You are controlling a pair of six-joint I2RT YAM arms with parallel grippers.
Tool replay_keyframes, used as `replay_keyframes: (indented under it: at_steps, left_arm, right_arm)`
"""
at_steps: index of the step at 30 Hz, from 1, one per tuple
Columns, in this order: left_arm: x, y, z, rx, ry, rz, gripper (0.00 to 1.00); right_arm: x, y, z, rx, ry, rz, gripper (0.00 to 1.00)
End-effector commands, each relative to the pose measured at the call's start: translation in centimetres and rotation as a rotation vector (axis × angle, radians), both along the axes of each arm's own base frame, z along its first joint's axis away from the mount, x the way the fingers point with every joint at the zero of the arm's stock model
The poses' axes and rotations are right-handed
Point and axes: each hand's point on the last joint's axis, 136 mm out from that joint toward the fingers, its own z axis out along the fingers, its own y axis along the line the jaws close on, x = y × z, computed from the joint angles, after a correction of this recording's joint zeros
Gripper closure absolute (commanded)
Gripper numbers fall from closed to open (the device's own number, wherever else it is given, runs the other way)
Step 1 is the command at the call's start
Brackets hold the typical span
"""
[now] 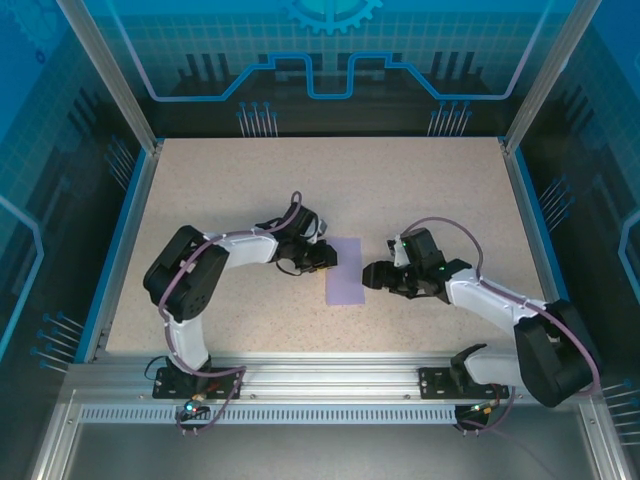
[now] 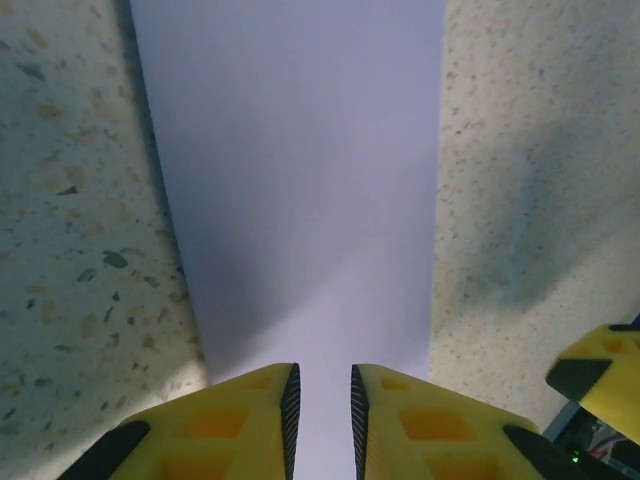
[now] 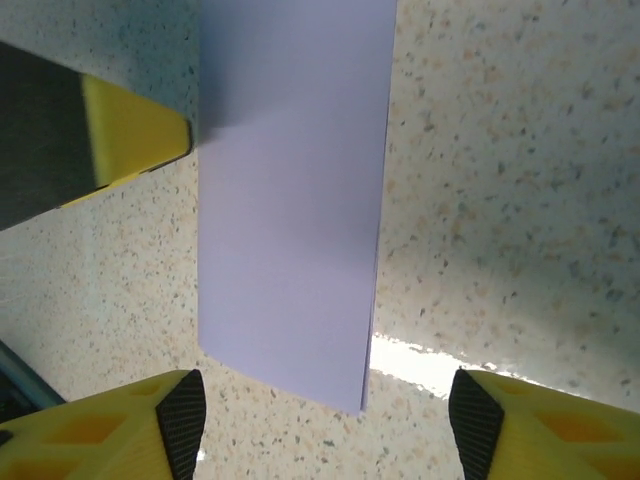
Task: Fold a paper plane with a square sheet of paper (fold left side to right side)
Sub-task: Fold the triangle a second time at the center of the table.
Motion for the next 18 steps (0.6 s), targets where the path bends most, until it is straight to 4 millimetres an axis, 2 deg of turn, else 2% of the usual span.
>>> replay_keyframes:
  at_steps: [1, 4, 8, 18]
  left_arm:
    - [0.1, -0.4, -0.6, 0.010, 0.018, 0.008, 0.76]
    - [-0.5, 0.4, -1.4, 0.044, 0.033, 0.019, 0.76]
    - [-1.2, 0.9, -2.0, 0.053, 0.045, 0.026, 0.76]
    - [-1.6, 1.2, -2.0, 0.051, 0.040, 0.031, 0.76]
  right_arm:
    - [-0.7, 0.0, 0.4, 0.041, 0.040, 0.002, 0.29]
    - [-1.2, 0.5, 0.3, 0.071, 0.081, 0.036, 0.30]
    - [-1.3, 1.6, 0.2, 0.112, 0.137, 0.064, 0.36]
    - [-0.7, 3.0, -1.5, 0.146, 0.229, 0.062, 0.43]
